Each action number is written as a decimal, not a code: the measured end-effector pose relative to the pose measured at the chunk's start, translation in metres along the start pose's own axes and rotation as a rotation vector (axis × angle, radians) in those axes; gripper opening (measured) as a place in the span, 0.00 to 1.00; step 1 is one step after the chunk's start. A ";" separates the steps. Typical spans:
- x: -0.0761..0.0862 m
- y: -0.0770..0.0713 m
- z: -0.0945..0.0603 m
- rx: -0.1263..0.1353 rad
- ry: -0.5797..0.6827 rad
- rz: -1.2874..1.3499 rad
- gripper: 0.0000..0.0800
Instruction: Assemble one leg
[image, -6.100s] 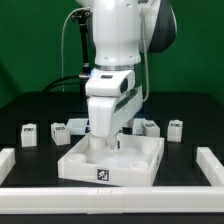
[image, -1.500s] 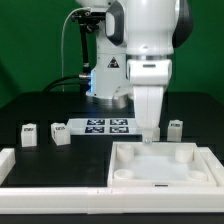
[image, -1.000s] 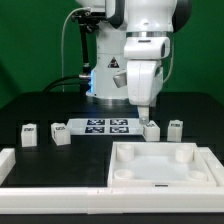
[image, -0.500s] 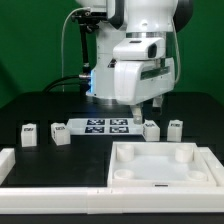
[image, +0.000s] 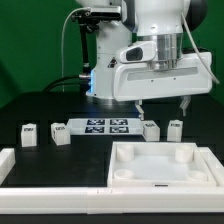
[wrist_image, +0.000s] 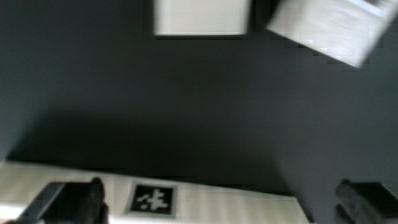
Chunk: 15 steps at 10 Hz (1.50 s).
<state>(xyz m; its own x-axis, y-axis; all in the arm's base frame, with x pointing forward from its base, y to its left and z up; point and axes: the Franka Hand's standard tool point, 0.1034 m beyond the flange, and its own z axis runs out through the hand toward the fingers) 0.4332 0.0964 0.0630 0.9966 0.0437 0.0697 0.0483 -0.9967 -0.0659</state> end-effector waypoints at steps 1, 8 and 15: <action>-0.002 -0.009 0.001 0.013 -0.004 0.133 0.81; -0.014 -0.039 0.005 0.024 -0.105 0.265 0.81; -0.045 -0.028 0.010 0.035 -0.801 0.267 0.81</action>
Offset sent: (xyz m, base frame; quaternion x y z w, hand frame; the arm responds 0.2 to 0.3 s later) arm -0.0068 0.0357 -0.0023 0.0000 0.0048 0.0655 0.9978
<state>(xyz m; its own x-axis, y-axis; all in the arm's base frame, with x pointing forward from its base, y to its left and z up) 0.3879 0.1226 0.0521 0.7203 -0.1443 -0.6785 -0.2072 -0.9782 -0.0119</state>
